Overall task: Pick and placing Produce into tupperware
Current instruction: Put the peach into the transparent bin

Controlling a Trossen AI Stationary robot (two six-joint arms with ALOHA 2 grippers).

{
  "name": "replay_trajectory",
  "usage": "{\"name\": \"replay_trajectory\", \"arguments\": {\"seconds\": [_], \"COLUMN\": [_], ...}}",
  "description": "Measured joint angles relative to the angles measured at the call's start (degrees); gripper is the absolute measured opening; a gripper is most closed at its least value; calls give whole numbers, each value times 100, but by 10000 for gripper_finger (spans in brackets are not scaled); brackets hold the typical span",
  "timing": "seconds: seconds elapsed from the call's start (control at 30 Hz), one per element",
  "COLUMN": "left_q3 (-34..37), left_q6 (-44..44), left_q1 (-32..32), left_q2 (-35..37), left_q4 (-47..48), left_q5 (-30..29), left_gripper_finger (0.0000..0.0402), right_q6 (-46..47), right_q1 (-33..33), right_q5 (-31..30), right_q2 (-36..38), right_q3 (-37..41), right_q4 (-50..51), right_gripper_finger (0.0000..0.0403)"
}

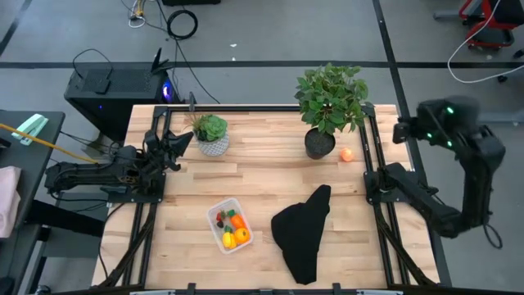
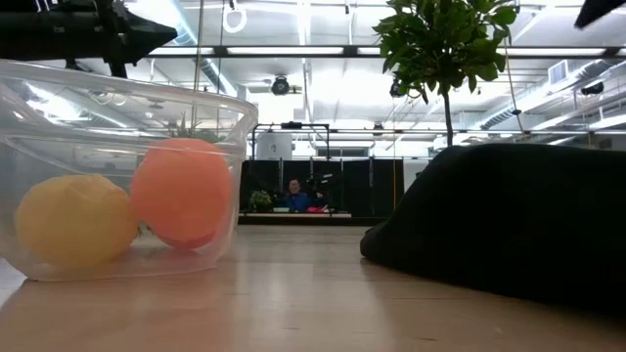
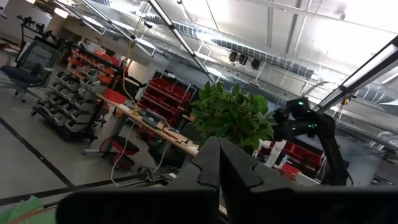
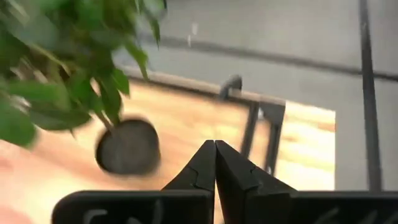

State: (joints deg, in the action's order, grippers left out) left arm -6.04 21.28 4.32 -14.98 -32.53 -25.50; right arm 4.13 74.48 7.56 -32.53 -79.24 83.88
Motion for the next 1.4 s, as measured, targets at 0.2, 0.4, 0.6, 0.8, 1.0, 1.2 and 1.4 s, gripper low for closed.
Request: {"name": "replay_trajectory", "arguments": {"seconds": [0.2, 0.4, 0.6, 0.8, 1.0, 1.2, 1.4], "left_q3": [0, 0, 4, 4, 4, 4, 4], "left_q6": [0, 0, -1, 0, 40, 57, 55], "left_q1": [0, 0, -2, -2, -2, -2, -2], "left_q2": [0, 0, 0, 1, 2, 2, 2], "left_q4": [11, 23, 151, 224, 241, 240, 239], "left_q5": [2, 2, 2, 4, 7, 7, 7], "left_gripper_finger": [14, 8, 14, 16, 6, 20, 5], "right_q6": [-1008, -1594, -1074, -697, -915, -842, -562], "right_q1": [-3, -2, 2, 1, 1, 2, 2], "right_q5": [296, 426, -463, 306, 409, 493, 322], "right_q2": [-907, -1228, -1270, -1242, -1034, -670, -338], "right_q3": [2, 2, 618, 1884, 2559, 2796, 2973], "right_q4": [579, 611, 399, 39, 20, -46, -92], "right_gripper_finger": [34, 83, 141, 161, 160, 163, 164]}}
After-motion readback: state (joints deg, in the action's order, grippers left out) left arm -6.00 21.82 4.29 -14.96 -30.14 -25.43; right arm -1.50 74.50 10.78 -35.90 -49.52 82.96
